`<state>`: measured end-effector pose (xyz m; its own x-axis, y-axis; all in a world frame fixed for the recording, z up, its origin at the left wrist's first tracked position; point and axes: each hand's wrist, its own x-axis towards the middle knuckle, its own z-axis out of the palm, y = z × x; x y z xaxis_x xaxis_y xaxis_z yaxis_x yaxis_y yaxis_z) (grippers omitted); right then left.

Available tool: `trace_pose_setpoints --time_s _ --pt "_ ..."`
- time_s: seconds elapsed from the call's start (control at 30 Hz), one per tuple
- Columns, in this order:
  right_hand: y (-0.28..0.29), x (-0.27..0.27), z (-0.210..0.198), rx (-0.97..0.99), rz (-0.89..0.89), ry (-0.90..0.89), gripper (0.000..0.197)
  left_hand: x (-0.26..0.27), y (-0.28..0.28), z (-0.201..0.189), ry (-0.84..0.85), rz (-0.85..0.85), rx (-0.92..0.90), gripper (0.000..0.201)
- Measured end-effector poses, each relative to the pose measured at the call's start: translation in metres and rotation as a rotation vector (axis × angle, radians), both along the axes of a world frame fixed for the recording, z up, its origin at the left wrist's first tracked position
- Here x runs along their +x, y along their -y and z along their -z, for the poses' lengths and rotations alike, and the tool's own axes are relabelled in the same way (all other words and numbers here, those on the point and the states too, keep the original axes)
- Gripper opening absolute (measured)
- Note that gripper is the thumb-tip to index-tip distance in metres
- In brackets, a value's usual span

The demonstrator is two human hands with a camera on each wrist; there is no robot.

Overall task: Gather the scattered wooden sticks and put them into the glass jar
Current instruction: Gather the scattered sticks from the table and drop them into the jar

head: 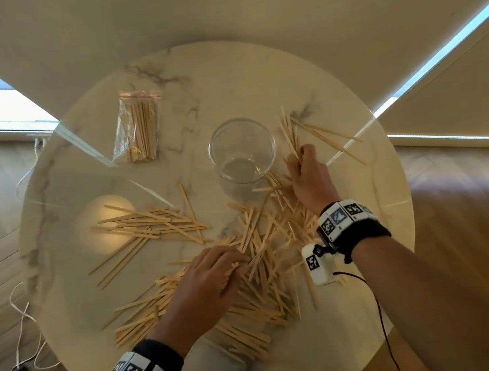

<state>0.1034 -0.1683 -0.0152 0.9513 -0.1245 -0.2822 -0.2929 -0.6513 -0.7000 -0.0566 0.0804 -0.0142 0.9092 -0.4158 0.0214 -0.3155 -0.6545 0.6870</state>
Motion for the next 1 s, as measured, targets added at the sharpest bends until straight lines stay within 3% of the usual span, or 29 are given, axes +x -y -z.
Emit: trace_pose_setpoints --time_s 0.2,0.33,0.43,0.5,0.6,0.77,0.83,1.0 --pt "0.003 0.006 0.006 0.117 0.153 0.042 0.030 -0.001 0.004 0.000 0.007 -0.003 0.022 0.026" --pt "0.005 0.008 0.003 0.385 0.338 -0.028 0.030 0.012 0.022 -0.011 -0.051 -0.044 -0.099 0.024" --pt "0.008 0.006 -0.003 0.660 0.408 -0.025 0.031 0.036 0.053 -0.027 -0.153 -0.135 -0.161 0.042" --pt "0.010 0.003 -0.009 0.803 0.367 -0.018 0.033 0.056 0.078 -0.039 -0.149 -0.147 -0.233 0.056" --pt "0.013 -0.005 -0.019 0.833 0.223 0.054 0.047 0.086 0.110 -0.056 -0.049 -0.128 -0.345 0.059" --pt "0.014 -0.015 -0.027 0.924 0.002 0.059 0.068 0.137 0.131 -0.063 0.201 -0.154 -0.260 0.025" --pt "0.013 -0.014 -0.026 0.904 -0.048 0.056 0.078 0.154 0.133 -0.065 0.219 -0.184 -0.211 0.024" --pt "0.017 -0.010 -0.026 0.970 -0.007 0.006 0.067 0.152 0.141 -0.078 0.167 -0.198 -0.219 0.037"
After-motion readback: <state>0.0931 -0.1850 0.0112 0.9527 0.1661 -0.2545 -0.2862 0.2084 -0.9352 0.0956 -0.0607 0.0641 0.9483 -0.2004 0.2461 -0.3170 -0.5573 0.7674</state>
